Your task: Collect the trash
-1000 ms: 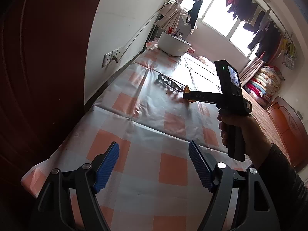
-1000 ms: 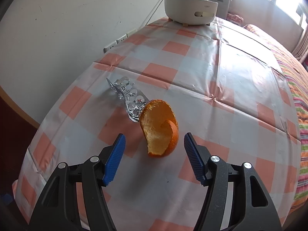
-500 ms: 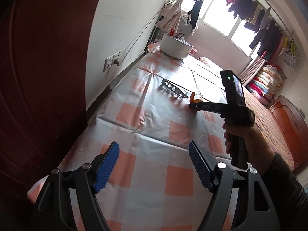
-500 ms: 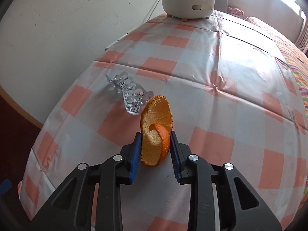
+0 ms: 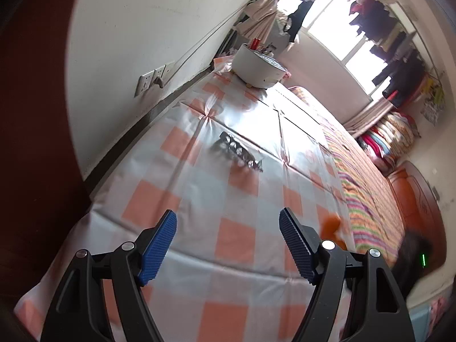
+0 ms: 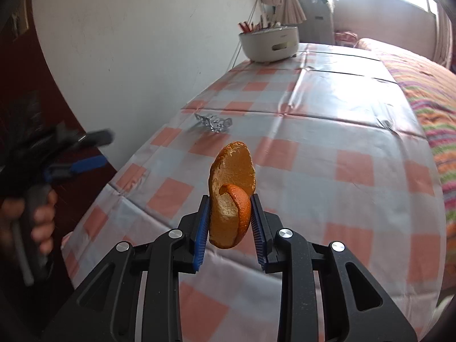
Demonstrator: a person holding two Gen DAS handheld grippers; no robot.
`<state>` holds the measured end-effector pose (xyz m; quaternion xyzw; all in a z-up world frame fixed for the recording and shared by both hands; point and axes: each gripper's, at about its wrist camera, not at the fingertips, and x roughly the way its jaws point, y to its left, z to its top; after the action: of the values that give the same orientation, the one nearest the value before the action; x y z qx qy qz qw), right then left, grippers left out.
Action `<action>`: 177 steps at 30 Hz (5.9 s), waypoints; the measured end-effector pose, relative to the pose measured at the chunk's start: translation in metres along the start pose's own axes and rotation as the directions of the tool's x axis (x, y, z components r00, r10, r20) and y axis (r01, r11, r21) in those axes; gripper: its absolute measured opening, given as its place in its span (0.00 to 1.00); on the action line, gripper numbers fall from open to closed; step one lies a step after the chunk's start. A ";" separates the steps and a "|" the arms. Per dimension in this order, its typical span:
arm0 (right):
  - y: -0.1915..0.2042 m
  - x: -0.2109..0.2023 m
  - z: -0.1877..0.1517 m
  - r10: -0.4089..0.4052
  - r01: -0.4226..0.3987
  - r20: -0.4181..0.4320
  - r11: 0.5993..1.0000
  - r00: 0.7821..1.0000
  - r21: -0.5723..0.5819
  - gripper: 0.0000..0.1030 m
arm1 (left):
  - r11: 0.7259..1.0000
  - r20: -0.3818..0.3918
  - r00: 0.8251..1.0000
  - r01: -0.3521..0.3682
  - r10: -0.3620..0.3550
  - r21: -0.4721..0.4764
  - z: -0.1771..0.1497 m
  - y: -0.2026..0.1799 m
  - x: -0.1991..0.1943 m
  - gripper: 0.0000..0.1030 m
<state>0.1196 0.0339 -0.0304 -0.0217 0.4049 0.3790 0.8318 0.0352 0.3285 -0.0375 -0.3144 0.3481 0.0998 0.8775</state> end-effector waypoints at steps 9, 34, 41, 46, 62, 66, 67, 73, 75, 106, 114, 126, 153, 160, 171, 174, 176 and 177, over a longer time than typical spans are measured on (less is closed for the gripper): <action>-0.039 -0.056 -0.036 0.020 -0.030 0.096 0.994 0.995 0.103 0.26 | 0.994 -0.028 0.996 -0.091 0.090 -0.055 0.054 -0.053 0.072 0.70; -0.044 -0.124 -0.048 0.097 -0.134 0.244 0.981 0.965 0.140 0.29 | 0.857 -0.211 0.834 -0.513 0.510 0.046 0.080 -0.076 0.207 0.50; -0.051 -0.137 -0.054 0.074 -0.120 0.275 0.980 0.959 0.156 0.29 | 0.874 -0.213 0.848 -0.480 0.484 0.076 0.081 -0.081 0.205 0.26; -0.058 -0.143 -0.054 0.060 -0.114 0.295 0.979 0.953 0.169 0.29 | 0.887 -0.196 0.865 -0.445 0.461 0.122 0.070 -0.085 0.195 0.20; -0.093 -0.131 -0.075 -0.084 0.024 0.270 0.975 0.959 0.219 0.29 | 0.947 -0.221 0.949 -0.162 0.227 0.276 -0.021 -0.123 0.131 0.20; -0.096 -0.130 -0.080 -0.126 0.066 0.265 0.972 0.956 0.224 0.29 | 0.946 -0.237 0.959 -0.075 0.156 0.316 -0.049 -0.137 0.110 0.20; -0.097 -0.130 -0.082 -0.138 0.077 0.262 0.970 0.955 0.229 0.29 | 0.942 -0.241 0.960 -0.057 0.143 0.332 -0.057 -0.141 0.105 0.20; -0.106 -0.136 -0.095 -0.189 0.122 0.259 0.960 0.947 0.253 0.29 | 0.919 -0.247 0.966 0.030 0.074 0.394 -0.099 -0.167 0.080 0.20; -0.110 -0.138 -0.102 -0.212 0.144 0.252 0.954 0.944 0.262 0.29 | 0.914 -0.258 0.965 0.057 0.053 0.402 -0.112 -0.174 0.074 0.20; -0.209 -0.219 -0.174 -0.610 0.436 0.136 0.687 0.780 0.581 0.65 | 0.729 -0.308 0.942 0.301 -0.130 0.615 -0.218 -0.305 0.021 0.20; -0.231 -0.255 -0.193 -0.617 0.327 0.210 0.639 0.759 0.696 0.67 | 0.680 -0.356 0.924 0.351 -0.140 0.644 -0.243 -0.340 0.028 0.20; -0.231 -0.316 -0.225 -0.736 0.231 0.349 0.560 0.580 0.796 0.72 | 0.581 -0.427 0.893 0.422 -0.138 0.696 -0.287 -0.394 0.050 0.20; -0.096 -0.220 -0.190 -0.774 0.523 0.251 0.592 0.581 0.613 0.94 | 0.674 0.002 0.997 0.053 -0.081 0.737 -0.250 -0.316 -0.038 0.82; -0.049 -0.179 -0.171 -0.723 0.537 0.254 0.661 0.642 0.524 0.94 | 0.725 0.097 0.994 -0.031 -0.049 0.688 -0.229 -0.264 -0.085 0.83; -0.044 -0.181 -0.160 -0.680 0.533 0.273 0.715 0.680 0.452 0.94 | 0.744 0.163 0.987 -0.105 -0.005 0.660 -0.219 -0.230 -0.109 0.83; -0.052 -0.195 -0.178 -0.678 0.531 0.273 0.717 0.683 0.452 0.94 | 0.741 0.176 0.984 -0.132 0.019 0.658 -0.219 -0.226 -0.109 0.84; -0.052 -0.202 -0.183 -0.680 0.534 0.271 0.715 0.681 0.452 0.94 | 0.737 0.186 0.982 -0.147 0.029 0.659 -0.220 -0.225 -0.108 0.84; -0.048 -0.203 -0.184 -0.681 0.535 0.270 0.714 0.681 0.452 0.94 | 0.732 0.188 0.982 -0.152 0.033 0.664 -0.221 -0.225 -0.108 0.84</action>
<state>-0.0486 -0.1875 -0.0267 0.0670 0.2443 -0.0040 0.9674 -0.0766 0.0203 0.0197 0.0524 0.3027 0.0359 0.9510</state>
